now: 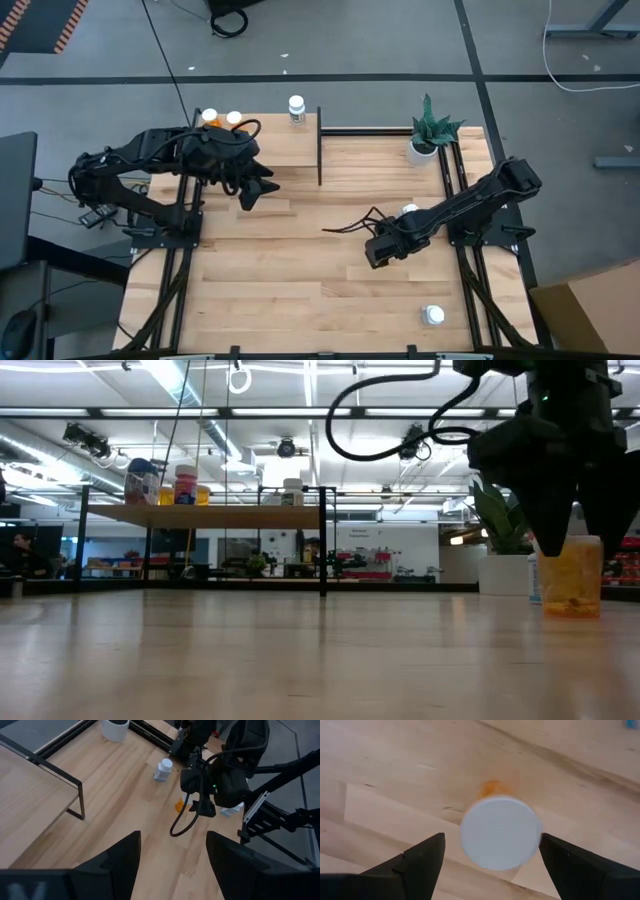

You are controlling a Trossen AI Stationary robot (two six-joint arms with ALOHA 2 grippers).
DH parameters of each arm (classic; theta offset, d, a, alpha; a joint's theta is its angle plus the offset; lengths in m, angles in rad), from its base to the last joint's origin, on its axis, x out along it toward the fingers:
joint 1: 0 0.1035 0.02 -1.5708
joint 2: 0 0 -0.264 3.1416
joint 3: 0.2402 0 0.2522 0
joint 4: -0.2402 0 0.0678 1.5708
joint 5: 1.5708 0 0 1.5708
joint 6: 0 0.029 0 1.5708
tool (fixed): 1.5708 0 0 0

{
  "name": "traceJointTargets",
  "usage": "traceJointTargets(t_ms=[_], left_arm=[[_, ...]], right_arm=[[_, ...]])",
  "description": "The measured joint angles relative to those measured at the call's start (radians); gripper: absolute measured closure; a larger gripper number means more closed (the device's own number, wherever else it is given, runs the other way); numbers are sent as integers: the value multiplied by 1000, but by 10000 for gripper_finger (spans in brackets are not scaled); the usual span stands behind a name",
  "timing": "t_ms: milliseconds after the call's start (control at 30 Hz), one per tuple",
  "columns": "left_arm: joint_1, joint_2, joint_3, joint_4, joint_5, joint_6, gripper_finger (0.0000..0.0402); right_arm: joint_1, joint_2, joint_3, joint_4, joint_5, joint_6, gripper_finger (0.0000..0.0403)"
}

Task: Pick and place medicine bottles onto shelf by color
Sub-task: Put the orange pill bottle on the shelf

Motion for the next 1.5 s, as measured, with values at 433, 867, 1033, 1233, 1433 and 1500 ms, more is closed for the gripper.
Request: traceJointTargets(t_ms=[433, 867, 1033, 1233, 1433, 1500], left_arm=[[-11, 0, 0, -2, 0, -3, 173], [-11, 0, 0, -3, 0, 9, 173], [-11, 0, 0, -3, 0, 10, 173], [-11, 0, 0, -3, 0, 16, 173], [-11, 0, 0, -3, 0, 36, 173], [-11, 0, 0, -3, 0, 36, 173]], right_arm=[[0, 3, 29, 28, -37, -22, 77], [-2, 1, 82, -81, -4, -19, 78], [-3, 1, 84, -84, -29, -24, 78], [1, 2, 168, -83, 31, -23, 79], [-9, 1, 187, -80, 54, -8, 94], [-9, 2, 176, -79, 50, 7, 100]])
